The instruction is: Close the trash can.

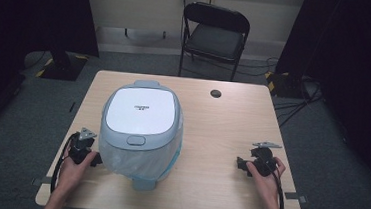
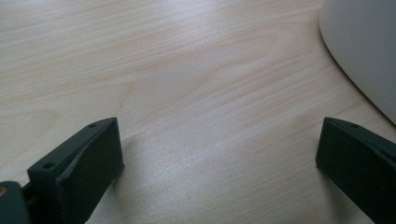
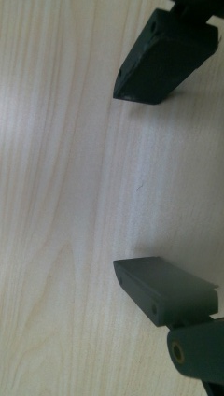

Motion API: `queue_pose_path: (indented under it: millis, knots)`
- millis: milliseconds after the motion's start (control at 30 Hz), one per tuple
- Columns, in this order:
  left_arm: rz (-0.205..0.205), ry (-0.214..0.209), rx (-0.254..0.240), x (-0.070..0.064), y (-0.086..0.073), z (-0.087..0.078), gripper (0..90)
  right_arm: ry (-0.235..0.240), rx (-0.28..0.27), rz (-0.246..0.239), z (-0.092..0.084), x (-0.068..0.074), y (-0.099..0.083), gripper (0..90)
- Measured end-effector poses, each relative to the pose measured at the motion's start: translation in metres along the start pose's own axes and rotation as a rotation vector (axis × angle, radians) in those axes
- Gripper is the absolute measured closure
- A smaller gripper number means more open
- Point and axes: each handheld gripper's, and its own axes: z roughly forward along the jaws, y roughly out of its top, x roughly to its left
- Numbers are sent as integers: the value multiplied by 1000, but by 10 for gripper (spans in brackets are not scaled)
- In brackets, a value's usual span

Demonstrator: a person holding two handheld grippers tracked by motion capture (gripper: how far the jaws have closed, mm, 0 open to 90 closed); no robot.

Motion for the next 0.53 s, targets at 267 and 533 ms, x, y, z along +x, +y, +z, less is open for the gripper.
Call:
queue_pose_path:
  millis: [267, 533]
  knots:
    - [0, 1, 0, 0, 0, 0, 1, 25, -118, -17, 3, -2, -13, 114]
    - [0, 0, 0, 0, 0, 0, 1, 18, -118, -10, 3, -2, -13, 114]
